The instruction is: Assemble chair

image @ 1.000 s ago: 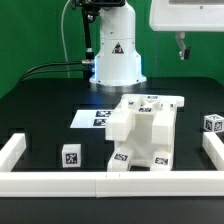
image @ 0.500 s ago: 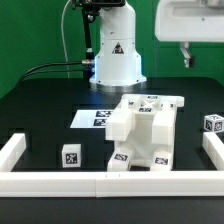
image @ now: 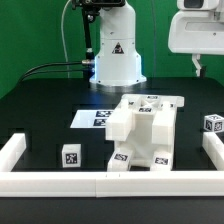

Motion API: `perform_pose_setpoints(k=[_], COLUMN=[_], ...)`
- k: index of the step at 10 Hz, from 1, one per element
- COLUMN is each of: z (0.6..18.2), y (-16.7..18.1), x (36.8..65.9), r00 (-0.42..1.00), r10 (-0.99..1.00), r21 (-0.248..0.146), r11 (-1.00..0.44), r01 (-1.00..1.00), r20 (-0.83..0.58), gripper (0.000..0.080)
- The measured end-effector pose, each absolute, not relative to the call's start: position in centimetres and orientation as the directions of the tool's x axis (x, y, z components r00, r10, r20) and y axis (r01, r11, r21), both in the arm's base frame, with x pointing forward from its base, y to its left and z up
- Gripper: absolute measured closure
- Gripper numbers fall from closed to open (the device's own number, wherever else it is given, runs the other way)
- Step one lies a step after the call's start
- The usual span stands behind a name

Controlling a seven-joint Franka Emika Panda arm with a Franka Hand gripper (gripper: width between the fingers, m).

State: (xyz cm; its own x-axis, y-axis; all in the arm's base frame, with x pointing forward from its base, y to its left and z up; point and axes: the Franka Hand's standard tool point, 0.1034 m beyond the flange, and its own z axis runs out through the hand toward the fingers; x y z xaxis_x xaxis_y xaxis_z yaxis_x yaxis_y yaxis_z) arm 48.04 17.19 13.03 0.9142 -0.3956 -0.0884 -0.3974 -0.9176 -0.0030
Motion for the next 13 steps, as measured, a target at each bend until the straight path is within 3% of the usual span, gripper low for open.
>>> perform_pose_setpoints(k=[1,3,8,12,13], z=[12.0,9.8,9.6,8.3,8.3], y=[17.3,18.2,18.2,19.0,19.0], x=[46.9,44.2,44.0,41.5,41.9], r00=[0.880,0.846,0.842,0.667,0.662], r10=[-0.471,-0.531,-0.538,-0.744,-0.749], r21=[-0.016,-0.003,-0.003,0.035,0.004], r11=[-0.881,-0.847,-0.843,-0.668,-0.663], r01=[-0.473,-0.531,-0.538,-0.743,-0.749], r20=[-0.066,-0.042,-0.039,-0.042,-0.028], gripper=[0.0150,0.0150,0.0150,0.0150,0.0150])
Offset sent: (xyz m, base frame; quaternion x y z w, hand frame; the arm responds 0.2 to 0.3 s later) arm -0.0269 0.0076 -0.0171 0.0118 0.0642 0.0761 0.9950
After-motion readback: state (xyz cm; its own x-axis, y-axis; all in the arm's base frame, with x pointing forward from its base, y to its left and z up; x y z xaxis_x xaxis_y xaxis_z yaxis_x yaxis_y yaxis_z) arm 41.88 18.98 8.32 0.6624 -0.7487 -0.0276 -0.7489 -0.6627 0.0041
